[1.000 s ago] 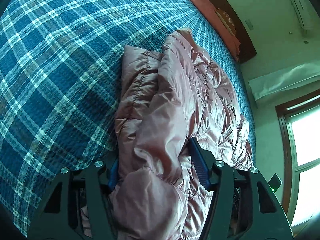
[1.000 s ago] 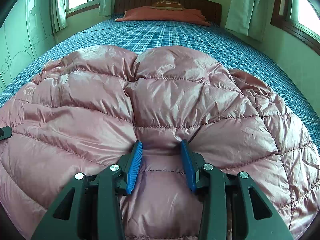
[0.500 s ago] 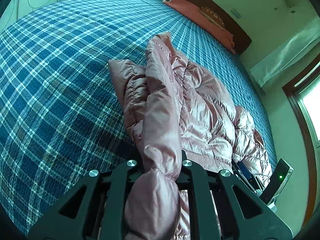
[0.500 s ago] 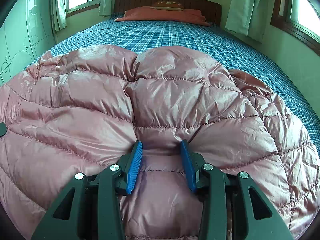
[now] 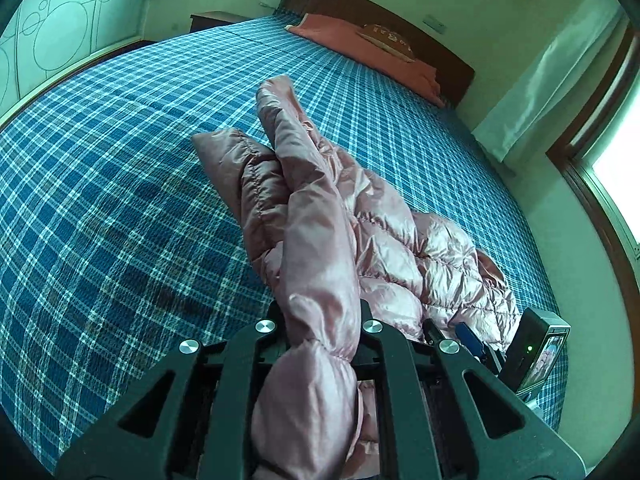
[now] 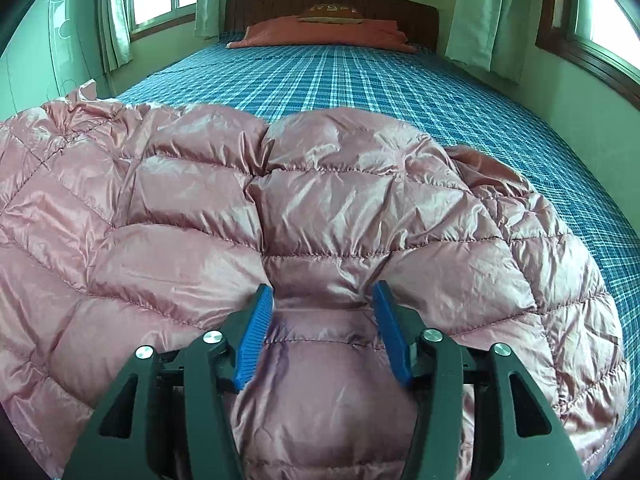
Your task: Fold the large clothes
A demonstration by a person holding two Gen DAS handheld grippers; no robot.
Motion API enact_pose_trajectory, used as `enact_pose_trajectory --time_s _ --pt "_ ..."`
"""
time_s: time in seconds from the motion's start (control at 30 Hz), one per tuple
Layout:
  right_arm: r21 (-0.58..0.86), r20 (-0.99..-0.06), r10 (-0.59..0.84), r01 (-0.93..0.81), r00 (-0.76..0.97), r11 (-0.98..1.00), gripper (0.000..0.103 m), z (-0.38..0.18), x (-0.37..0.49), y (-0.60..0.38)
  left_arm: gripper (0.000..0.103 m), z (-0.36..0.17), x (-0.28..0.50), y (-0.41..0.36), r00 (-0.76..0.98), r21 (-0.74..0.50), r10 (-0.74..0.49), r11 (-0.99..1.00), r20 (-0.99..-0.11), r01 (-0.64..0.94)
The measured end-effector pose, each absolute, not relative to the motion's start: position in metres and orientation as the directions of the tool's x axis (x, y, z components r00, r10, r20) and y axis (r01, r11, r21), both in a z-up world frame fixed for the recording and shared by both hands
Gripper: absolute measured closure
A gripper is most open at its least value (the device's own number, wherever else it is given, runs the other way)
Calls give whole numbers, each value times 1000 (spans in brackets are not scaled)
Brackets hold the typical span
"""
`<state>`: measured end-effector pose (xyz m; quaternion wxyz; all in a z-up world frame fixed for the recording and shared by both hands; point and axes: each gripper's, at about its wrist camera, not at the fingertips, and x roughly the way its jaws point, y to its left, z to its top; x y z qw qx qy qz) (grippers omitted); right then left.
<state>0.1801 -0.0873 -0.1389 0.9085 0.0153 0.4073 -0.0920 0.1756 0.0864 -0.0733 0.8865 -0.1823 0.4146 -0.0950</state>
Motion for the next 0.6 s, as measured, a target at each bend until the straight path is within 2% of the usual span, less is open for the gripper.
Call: enact_pose_trajectory --time_s 0.23,0.6 --pt "-18 -708 -185 244 682 970 42 -104 153 -143 93 -47 169 32 647 -329 -314 939 -695 103" --pt "-13 -695 -292 394 658 919 42 -92 93 -249 93 -36 160 -87 626 -213 -333 941 -705 261"
